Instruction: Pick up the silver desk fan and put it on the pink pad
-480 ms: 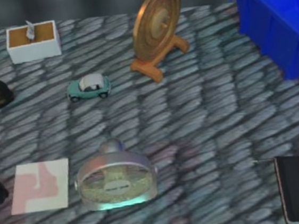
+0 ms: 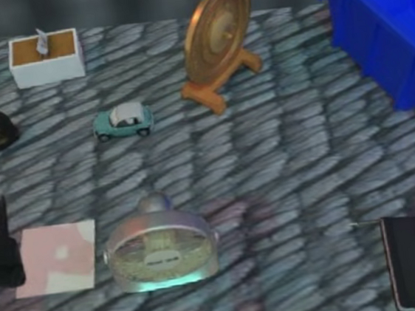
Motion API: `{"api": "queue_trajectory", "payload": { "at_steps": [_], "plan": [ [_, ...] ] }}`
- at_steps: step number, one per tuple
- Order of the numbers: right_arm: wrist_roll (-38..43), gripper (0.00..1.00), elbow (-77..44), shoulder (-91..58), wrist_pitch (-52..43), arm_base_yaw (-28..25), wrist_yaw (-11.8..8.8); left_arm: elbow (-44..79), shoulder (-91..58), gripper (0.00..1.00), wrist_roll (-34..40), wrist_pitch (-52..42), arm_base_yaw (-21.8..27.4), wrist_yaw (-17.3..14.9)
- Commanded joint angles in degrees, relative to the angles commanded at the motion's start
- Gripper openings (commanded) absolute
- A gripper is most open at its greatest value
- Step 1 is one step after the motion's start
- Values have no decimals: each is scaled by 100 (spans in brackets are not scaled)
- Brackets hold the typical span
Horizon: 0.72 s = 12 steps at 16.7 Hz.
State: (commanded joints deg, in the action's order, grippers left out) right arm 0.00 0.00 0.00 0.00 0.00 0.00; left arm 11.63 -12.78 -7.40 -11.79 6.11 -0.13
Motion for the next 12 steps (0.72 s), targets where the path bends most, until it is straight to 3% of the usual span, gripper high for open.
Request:
{"api": "queue_trajectory", "payload": {
  "at_steps": [12],
  "plan": [
    [0, 100, 0, 0, 0, 0, 0, 5430, -6304, 100, -2748, -4488, 2372, -7]
  ]
}}
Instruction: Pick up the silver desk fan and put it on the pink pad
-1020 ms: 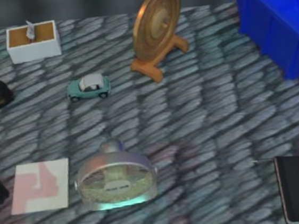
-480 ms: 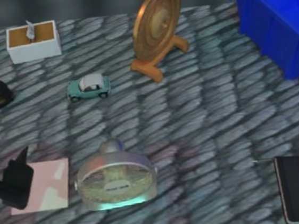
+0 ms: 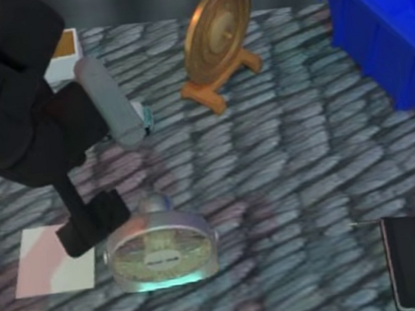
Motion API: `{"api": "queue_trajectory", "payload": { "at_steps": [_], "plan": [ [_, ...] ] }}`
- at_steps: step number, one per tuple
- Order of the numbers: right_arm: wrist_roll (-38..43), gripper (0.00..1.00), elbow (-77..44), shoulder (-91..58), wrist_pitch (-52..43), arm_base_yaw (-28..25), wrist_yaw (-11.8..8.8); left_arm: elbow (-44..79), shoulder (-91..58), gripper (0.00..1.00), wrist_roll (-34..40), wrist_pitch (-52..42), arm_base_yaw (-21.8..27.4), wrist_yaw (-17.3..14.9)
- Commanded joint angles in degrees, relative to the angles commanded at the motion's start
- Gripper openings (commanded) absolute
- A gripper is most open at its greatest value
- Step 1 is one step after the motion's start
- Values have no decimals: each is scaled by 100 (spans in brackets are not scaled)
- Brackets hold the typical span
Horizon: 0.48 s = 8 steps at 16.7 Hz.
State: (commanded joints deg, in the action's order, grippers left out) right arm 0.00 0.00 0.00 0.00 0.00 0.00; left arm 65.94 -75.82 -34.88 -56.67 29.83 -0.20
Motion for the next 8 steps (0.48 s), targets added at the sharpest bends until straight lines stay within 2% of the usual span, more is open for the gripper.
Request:
{"api": "queue_trajectory", "payload": {
  "at_steps": [4, 8],
  "plan": [
    [0, 100, 0, 0, 0, 0, 0, 1344, -1613, 100, -699, -1187, 594, 8],
    [0, 100, 0, 0, 0, 0, 0, 1929, -2391, 100, -1048, -1822, 885, 17]
  ]
}}
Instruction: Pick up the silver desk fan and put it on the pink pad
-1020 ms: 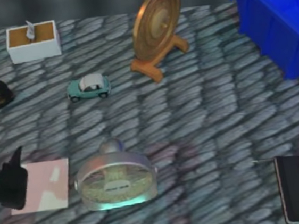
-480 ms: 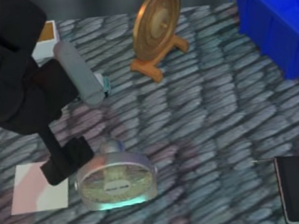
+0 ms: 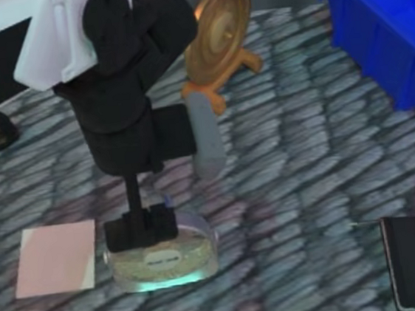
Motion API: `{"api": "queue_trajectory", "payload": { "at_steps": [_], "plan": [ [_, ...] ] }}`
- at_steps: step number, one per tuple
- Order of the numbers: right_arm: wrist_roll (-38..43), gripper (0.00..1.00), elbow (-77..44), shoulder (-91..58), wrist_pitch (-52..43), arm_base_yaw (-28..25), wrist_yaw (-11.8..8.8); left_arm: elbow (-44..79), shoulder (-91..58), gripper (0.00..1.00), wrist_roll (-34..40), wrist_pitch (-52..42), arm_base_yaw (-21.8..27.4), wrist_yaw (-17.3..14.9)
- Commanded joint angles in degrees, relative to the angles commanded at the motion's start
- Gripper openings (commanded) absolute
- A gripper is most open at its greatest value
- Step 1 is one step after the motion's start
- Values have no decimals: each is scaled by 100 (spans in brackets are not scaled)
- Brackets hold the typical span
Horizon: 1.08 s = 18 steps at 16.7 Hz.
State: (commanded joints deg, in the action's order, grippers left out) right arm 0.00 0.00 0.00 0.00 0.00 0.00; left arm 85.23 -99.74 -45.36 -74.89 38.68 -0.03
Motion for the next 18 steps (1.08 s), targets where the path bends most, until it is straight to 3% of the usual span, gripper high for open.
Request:
{"api": "queue_trajectory", "payload": {
  "at_steps": [6, 13, 17, 18],
  "plan": [
    [0, 100, 0, 0, 0, 0, 0, -8, -31, 100, -18, -4, -6, 1],
    [0, 100, 0, 0, 0, 0, 0, -914, -159, 100, -33, 1029, 4, 0],
    [0, 100, 0, 0, 0, 0, 0, -961, -169, 100, -35, 1077, 5, 0],
    [0, 100, 0, 0, 0, 0, 0, -961, -169, 92, -35, 1077, 5, 0]
  ]
}}
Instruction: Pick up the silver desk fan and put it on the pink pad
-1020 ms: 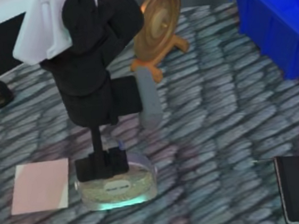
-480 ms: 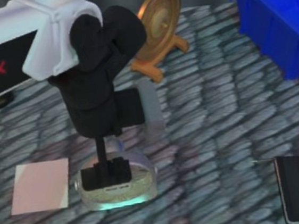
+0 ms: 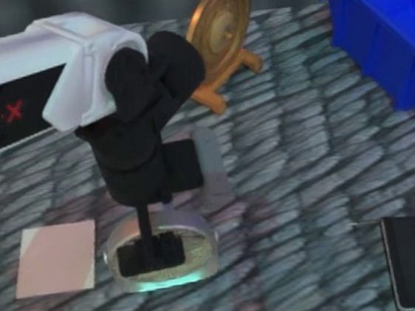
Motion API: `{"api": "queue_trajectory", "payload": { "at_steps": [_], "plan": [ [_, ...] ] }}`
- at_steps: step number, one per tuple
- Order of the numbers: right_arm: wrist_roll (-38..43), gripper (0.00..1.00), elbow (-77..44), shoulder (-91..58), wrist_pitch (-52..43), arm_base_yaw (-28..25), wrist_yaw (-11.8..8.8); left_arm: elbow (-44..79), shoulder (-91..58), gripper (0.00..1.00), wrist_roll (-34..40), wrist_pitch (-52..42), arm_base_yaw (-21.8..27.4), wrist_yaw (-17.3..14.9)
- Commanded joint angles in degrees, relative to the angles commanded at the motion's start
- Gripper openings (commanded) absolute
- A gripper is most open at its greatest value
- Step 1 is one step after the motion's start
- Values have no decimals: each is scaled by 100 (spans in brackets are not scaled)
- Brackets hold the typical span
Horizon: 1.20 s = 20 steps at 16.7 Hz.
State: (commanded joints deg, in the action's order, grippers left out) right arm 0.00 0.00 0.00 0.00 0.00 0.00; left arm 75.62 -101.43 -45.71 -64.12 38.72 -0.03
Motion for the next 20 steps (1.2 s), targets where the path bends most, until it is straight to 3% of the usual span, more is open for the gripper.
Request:
{"api": "queue_trajectory", "payload": {
  "at_steps": [12, 20],
  "plan": [
    [0, 100, 0, 0, 0, 0, 0, 0, 0, 2, 0, 0, 0, 0],
    [0, 100, 0, 0, 0, 0, 0, 0, 0, 0, 0, 0, 0, 0]
  ]
}}
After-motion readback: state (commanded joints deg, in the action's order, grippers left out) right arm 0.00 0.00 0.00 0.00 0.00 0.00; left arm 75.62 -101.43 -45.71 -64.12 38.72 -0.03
